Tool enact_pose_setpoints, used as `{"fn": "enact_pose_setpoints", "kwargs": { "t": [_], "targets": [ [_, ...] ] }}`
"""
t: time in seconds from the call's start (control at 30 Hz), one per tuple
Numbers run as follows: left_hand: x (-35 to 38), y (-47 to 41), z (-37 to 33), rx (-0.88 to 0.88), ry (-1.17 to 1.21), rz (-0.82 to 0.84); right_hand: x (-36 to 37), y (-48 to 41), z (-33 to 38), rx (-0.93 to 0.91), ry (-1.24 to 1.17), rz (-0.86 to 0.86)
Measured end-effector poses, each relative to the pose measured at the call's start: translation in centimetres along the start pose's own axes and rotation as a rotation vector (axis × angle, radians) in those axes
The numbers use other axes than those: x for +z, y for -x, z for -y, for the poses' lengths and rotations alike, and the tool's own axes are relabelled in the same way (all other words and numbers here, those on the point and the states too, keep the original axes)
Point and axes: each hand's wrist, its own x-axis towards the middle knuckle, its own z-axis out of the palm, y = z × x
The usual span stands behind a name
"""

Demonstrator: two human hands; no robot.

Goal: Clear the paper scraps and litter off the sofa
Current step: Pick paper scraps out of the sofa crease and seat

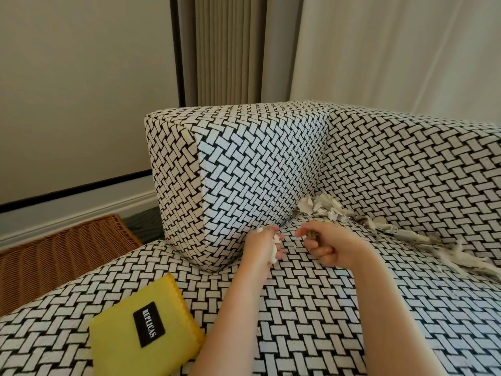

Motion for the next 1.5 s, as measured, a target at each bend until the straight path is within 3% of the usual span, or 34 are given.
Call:
{"fn": "enact_pose_setpoints", "kwargs": {
  "t": [0.1,0.3,0.4,0.73,0.83,0.97,1.07,1.23,1.43,1.5],
  "targets": [
    [-0.4,0.0,0.0,0.091,-0.126,-0.002,0.4,0.4,0.5,0.052,0.398,-0.099],
    [-0.2,0.1,0.6,0.407,-0.737,0.004,0.3,0.8,0.8,0.008,0.498,-0.124],
    [0.2,0.3,1.0,0.478,-0.974,0.027,-0.6,0.8,0.6,-0.035,0.499,-0.194],
    [1.0,-0.8,2.0,0.603,-1.227,-0.155,-0.4,1.7,0.4,-0.077,0.685,-0.194],
    [0.2,-1.1,1.4,0.525,-1.043,-0.116,0.7,1.0,0.5,-0.064,0.712,-0.247],
    [-0.4,-0.9,-0.4,0.056,-0.352,-0.011,1.0,1.2,0.8,-0.103,0.729,-0.244],
    [-0.9,-0.1,-0.6,-0.043,-0.041,0.033,1.3,1.4,0.9,-0.226,0.695,-0.200],
    [-2.0,0.5,-0.7,-0.090,0.201,0.075,2.8,0.1,0.3,-0.324,0.794,-0.181],
    [-2.4,1.6,-1.1,-0.127,0.259,0.100,5.1,-0.9,0.2,-0.330,1.240,-0.315],
    [-2.4,2.0,-1.3,-0.134,0.329,0.092,4.7,-0.8,0.4,-0.359,1.113,-0.267]
  ]
}}
